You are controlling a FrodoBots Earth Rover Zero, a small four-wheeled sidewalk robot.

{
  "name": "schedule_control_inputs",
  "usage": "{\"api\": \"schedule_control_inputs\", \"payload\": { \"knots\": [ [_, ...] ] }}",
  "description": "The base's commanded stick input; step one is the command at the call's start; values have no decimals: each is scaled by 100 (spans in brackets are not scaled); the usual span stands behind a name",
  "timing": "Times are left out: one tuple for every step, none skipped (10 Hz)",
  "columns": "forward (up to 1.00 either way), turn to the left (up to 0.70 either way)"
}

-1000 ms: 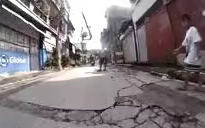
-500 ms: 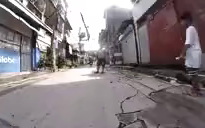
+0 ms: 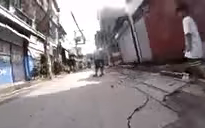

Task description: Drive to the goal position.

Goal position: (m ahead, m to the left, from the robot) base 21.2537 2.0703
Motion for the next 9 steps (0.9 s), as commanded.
{"api": "schedule_control_inputs", "payload": {
  "knots": [
    [100, 0],
    [100, 0],
    [100, 0],
    [100, 0],
    [100, 0],
    [100, 0],
    [100, 0],
    [100, 0],
    [100, 0]
  ]
}}
